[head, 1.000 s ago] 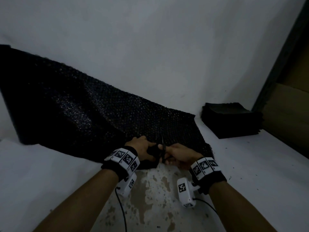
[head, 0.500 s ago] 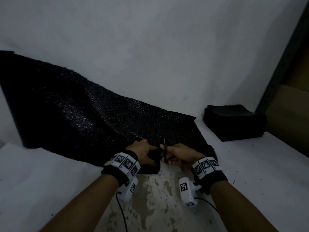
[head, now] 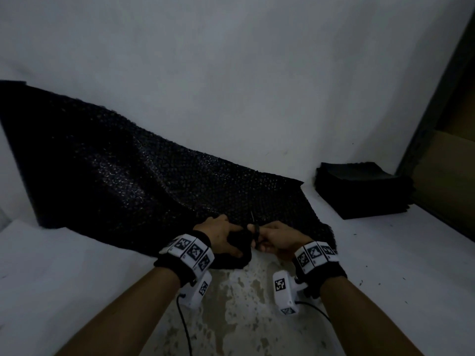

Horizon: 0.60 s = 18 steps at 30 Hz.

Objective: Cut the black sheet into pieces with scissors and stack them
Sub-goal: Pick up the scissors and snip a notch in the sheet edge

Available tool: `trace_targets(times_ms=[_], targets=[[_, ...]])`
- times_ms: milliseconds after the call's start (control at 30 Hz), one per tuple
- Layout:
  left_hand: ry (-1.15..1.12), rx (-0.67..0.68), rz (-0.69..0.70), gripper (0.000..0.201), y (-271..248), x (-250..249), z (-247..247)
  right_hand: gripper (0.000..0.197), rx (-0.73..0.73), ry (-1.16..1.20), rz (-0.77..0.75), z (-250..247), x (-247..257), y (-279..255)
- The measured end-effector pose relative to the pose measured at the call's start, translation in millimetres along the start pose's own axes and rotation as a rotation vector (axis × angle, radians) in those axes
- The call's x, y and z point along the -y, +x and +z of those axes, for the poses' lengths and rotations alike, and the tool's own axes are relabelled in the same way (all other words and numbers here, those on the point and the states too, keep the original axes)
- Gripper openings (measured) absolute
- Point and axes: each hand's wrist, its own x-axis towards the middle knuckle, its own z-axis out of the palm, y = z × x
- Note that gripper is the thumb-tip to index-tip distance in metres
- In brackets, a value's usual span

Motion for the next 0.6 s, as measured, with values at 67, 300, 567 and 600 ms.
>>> trace_targets(times_ms=[67, 300, 567, 600], targets=[[-0.02, 0.037, 0.031, 0.059, -0.3, -2.1, -9.3, 0.04, 0.004, 0.005, -0.01, 1.9, -1.4, -1.7], [0.061, -0.156, 0.008, 0.06, 31.8, -15.0, -47.4, 0.038, 0.028, 0.035, -0.02, 3.2, 0.1, -14.4], [-0.02, 0.016, -0.03, 0.081, 47.2, -1.5, -17.3, 0.054, 0.048, -0.038, 0.049, -4.0, 12.6, -1.0], [-0.019, 0.017, -0.031, 0.08, 48.4, 0.7, -15.9, 0.053, 0.046, -0.035, 0.061, -3.7, 13.6, 2.2]])
